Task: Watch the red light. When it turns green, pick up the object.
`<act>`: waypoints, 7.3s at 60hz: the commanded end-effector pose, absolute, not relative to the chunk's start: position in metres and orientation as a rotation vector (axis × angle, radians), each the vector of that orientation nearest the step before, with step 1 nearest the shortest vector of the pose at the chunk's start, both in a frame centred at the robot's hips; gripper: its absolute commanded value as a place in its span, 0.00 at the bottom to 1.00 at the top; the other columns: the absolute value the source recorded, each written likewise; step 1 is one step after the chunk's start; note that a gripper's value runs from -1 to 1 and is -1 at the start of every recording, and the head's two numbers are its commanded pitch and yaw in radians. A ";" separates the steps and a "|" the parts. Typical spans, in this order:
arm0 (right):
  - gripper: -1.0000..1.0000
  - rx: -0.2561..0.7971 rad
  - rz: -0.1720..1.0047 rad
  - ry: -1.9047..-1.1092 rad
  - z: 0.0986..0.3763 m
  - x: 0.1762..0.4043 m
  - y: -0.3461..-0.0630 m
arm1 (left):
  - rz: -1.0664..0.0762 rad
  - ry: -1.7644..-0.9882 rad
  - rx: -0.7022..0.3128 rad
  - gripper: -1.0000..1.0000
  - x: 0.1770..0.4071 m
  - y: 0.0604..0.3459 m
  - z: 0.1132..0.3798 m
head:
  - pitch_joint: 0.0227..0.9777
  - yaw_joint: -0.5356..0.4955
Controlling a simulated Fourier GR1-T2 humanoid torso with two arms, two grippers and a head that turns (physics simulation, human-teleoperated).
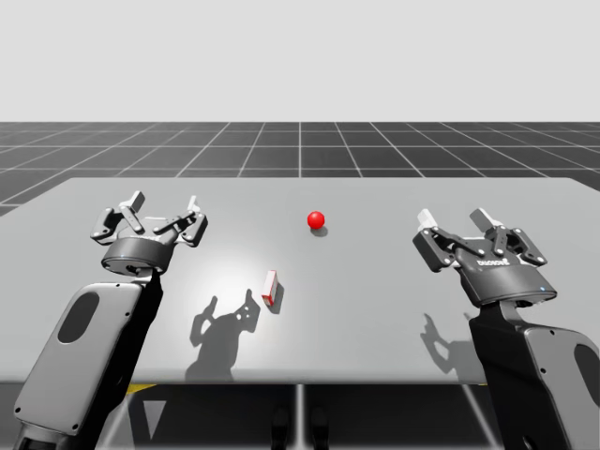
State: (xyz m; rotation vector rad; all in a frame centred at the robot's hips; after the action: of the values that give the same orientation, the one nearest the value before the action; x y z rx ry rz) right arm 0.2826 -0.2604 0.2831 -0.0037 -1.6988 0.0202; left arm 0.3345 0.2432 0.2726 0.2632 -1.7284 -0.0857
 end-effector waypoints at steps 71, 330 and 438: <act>0.00 -0.010 0.025 -1.701 0.283 0.281 -0.260 | -0.088 -1.726 0.260 0.00 0.335 0.243 0.272 | 0.61 0.46; 0.00 -0.019 0.035 -1.693 0.282 0.282 -0.256 | -0.298 -1.186 -0.218 0.00 0.267 0.120 0.140 | 0.87 0.64; 0.00 0.004 0.022 -1.689 0.282 0.281 -0.259 | -0.422 -1.495 -0.042 1.00 0.263 0.123 0.256 | 0.45 0.68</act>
State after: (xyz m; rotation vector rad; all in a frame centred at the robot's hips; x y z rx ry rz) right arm 0.2812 -0.2583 0.2822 0.0057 -1.6889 0.0211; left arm 0.2532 0.1275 0.2169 -0.0270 -1.4180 -0.3531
